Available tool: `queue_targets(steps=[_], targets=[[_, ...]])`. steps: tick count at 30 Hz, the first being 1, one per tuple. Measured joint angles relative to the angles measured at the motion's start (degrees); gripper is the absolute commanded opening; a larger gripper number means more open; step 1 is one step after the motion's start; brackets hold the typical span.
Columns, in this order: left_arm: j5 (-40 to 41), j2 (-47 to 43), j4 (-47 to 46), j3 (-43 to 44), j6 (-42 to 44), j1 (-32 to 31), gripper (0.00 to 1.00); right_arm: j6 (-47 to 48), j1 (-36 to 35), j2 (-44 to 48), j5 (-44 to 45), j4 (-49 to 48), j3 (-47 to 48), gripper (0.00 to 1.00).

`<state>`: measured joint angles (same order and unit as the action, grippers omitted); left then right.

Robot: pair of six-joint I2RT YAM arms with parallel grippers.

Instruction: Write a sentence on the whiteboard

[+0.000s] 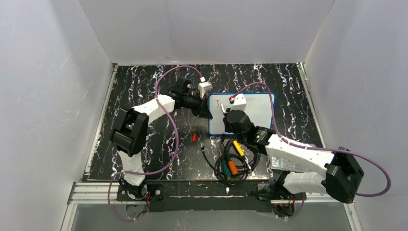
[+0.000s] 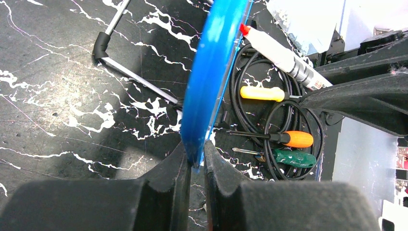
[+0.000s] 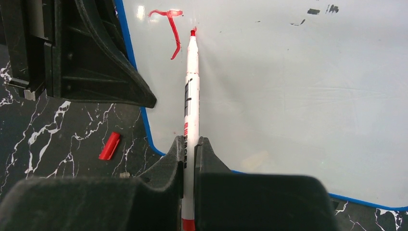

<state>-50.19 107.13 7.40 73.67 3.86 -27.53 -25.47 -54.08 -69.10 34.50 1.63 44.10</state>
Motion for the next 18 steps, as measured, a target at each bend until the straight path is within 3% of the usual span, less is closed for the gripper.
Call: queue_targets(steps=[18], targets=[[0.3,0.0,0.2,0.0,0.0,0.0,0.0,-0.3,-0.4,-1.4,-1.3,0.0,-0.3,0.01]])
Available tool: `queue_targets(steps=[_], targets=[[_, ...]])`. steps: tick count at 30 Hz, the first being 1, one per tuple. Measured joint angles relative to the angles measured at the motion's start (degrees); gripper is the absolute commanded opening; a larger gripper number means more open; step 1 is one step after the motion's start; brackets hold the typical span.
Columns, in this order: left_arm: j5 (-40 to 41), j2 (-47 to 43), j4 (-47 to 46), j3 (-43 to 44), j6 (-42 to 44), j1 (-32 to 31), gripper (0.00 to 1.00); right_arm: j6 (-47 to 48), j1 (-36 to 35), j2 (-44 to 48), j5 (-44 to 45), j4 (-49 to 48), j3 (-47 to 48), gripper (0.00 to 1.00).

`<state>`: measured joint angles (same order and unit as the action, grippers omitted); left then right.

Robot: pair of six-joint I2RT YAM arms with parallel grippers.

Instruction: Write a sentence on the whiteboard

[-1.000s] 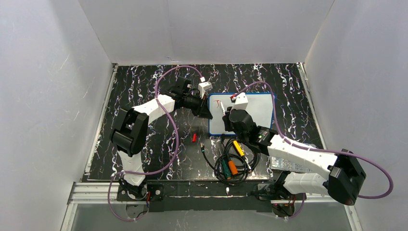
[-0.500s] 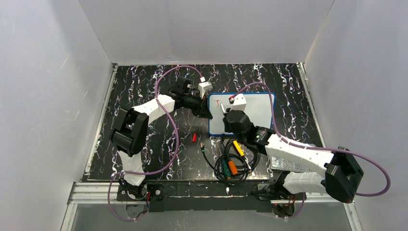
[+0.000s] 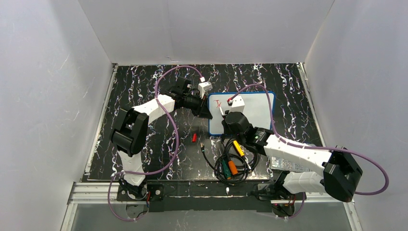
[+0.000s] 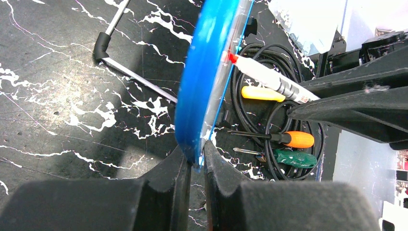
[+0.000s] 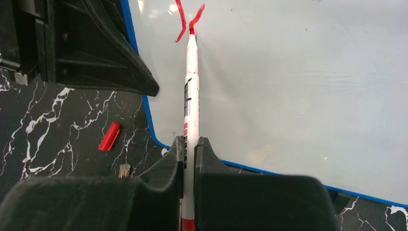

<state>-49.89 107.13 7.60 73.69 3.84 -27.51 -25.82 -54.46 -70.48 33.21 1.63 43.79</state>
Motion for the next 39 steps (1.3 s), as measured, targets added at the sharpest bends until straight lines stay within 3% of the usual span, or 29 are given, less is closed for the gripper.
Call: queue_targets(steps=[39], targets=[[0.5,0.0,0.6,0.2,-0.4,0.0,0.0,3.7,-0.1,-0.6,3.2,2.3,1.8,0.01]])
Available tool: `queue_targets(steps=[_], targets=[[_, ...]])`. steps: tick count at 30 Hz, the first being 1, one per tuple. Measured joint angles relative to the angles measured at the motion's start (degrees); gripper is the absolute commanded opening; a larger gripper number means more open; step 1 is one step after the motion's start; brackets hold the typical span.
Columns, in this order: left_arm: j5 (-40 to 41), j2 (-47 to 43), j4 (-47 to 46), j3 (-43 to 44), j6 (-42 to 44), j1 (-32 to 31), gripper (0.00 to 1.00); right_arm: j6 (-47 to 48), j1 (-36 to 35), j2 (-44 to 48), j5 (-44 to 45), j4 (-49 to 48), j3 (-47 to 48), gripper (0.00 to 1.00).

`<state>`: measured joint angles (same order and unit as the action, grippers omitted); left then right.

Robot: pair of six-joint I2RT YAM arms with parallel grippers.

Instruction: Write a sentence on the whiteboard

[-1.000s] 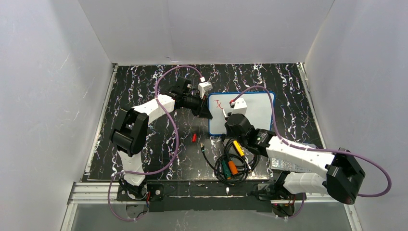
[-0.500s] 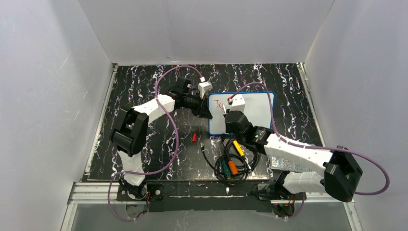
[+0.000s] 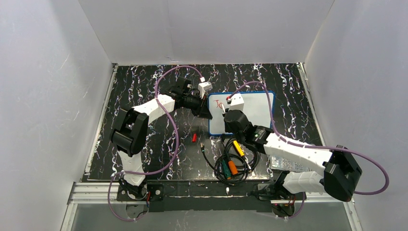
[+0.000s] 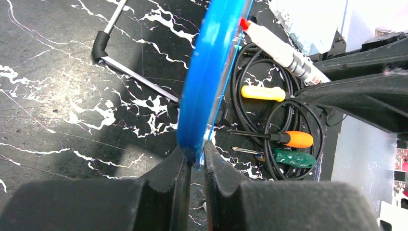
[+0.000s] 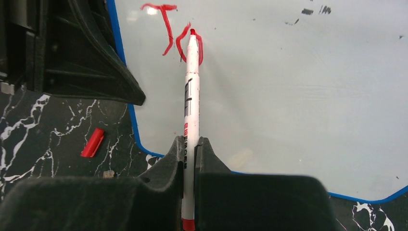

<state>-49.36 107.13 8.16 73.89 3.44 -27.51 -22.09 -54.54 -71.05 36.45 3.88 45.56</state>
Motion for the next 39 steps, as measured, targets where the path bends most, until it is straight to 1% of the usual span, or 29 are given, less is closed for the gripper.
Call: queue_targets(steps=[4,9,24,29,39], targets=[[-0.2,-0.1,0.1,0.0,0.4,-0.1,0.0,0.0,0.1,2.0,-0.5,-1.0,-0.3,0.01],[-0.2,-0.1,0.2,0.0,0.7,-0.1,0.0,-0.1,0.1,4.0,0.9,-1.4,-0.5,0.01],[-0.1,-0.2,0.5,0.0,1.0,-0.1,0.0,-0.5,0.1,1.2,1.1,-0.5,-0.5,0.01],[-0.1,-0.2,0.5,0.0,1.0,-0.1,0.0,-1.2,0.1,1.2,1.1,0.1,-0.7,0.01],[0.0,-0.2,0.5,0.0,1.0,-0.1,0.0,-3.2,0.0,3.6,0.5,2.4,-4.2,0.01]])
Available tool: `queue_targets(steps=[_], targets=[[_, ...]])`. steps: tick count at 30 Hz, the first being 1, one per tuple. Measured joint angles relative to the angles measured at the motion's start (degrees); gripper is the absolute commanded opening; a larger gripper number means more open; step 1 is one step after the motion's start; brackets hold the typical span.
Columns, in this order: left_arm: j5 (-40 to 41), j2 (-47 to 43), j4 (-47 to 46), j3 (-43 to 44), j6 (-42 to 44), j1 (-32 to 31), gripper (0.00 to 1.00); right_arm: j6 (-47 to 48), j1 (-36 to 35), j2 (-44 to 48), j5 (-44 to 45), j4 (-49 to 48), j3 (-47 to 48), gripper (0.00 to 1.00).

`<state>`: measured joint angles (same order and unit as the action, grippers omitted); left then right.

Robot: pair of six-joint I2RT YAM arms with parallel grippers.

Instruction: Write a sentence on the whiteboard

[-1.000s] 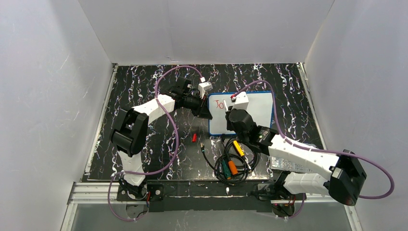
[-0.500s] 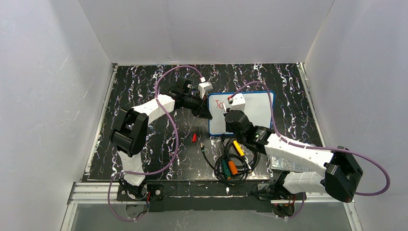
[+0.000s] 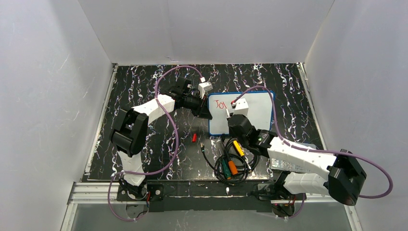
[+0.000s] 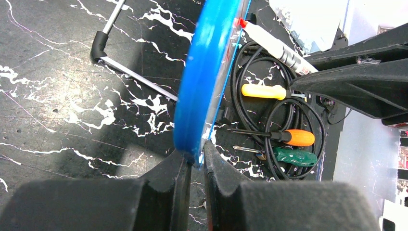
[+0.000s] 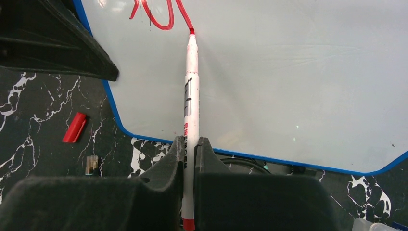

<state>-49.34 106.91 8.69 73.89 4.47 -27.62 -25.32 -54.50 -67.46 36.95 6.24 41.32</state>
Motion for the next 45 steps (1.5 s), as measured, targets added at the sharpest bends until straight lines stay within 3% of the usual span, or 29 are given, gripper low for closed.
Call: queue_targets(steps=[10,30,45], targets=[[0.2,-0.3,0.4,0.0,0.3,0.0,0.0,1.6,0.1,3.3,0.7,0.1,0.1,0.01],[0.3,-0.3,0.6,0.0,0.4,0.0,0.0,5.7,0.1,-0.5,4.0,-0.8,1.8,0.01],[0.5,-0.3,0.8,0.0,0.2,0.0,0.0,2.4,0.0,0.0,-1.4,-1.5,-1.5,0.01]])
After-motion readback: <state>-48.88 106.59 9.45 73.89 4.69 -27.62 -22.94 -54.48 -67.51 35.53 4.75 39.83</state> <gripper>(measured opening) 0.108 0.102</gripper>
